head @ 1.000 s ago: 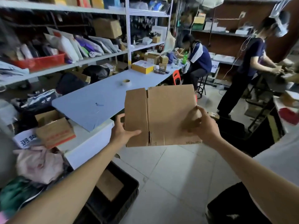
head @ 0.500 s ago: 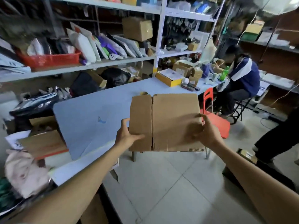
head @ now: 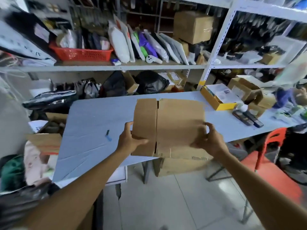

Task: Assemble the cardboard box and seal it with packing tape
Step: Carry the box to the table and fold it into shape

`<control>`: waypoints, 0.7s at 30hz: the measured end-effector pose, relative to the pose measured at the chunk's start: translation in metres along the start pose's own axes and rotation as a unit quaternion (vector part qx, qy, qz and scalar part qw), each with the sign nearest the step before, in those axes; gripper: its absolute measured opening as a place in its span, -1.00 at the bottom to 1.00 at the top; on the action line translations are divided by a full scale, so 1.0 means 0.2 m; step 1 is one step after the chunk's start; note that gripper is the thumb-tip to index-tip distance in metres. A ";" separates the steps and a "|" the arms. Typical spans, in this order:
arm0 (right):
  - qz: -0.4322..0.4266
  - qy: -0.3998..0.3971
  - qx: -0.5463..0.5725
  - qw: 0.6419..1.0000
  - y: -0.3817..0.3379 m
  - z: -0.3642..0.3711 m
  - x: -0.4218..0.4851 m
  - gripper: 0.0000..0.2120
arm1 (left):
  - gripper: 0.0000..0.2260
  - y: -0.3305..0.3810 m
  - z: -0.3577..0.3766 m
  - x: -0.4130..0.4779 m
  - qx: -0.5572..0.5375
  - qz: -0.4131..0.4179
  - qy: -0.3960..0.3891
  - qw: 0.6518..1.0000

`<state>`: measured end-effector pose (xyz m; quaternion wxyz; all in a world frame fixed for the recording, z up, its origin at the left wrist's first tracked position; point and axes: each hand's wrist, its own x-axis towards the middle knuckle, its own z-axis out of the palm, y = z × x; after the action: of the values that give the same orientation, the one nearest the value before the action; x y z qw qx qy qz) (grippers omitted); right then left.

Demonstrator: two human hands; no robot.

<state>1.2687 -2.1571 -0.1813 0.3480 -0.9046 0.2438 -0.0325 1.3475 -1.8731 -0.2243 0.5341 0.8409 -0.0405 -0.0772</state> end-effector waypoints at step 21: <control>-0.083 -0.142 -0.007 0.986 -0.21 0.50 1.32 0.02 | -0.21 -0.18 0.07 0.95 -0.003 -0.149 0.122 0.981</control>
<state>1.5406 -2.1918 -0.2587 0.3691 -0.9195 0.1163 0.0695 1.5311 -1.8979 -0.2795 0.5204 0.8388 0.1509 -0.0531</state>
